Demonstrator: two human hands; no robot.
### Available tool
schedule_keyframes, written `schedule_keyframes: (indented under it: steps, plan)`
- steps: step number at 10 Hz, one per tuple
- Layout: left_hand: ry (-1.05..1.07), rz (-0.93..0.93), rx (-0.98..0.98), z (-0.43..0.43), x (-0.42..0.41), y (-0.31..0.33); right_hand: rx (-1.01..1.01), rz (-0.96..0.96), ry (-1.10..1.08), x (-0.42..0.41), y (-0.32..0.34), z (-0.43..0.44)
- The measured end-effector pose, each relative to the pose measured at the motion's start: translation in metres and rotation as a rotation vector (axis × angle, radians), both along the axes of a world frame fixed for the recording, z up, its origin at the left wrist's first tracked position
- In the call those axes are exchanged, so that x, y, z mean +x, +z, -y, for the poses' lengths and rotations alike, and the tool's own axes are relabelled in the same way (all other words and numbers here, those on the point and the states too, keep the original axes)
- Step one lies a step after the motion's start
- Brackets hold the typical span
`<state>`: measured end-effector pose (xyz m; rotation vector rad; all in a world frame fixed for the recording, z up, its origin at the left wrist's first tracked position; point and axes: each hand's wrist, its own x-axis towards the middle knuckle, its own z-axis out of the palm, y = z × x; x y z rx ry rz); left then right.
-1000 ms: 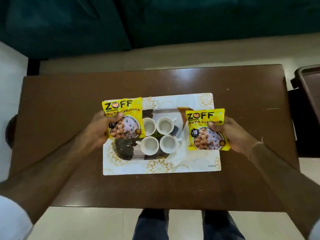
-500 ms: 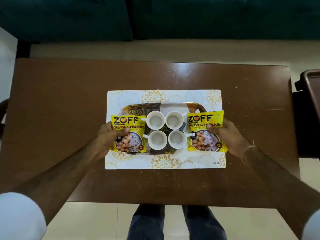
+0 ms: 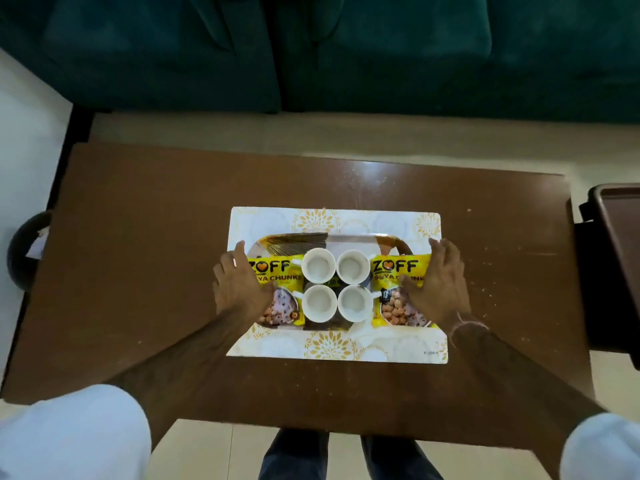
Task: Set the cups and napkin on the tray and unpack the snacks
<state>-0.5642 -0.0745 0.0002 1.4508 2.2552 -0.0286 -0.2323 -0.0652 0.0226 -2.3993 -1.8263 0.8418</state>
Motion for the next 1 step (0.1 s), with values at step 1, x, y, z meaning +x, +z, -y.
schedule_keyframes:
  steps: [1]
  plan:
    - [-0.004, 0.035, 0.0, -0.0137, 0.0035, 0.0218, 0.034, 0.039, 0.128, -0.0059, 0.0226, -0.0171]
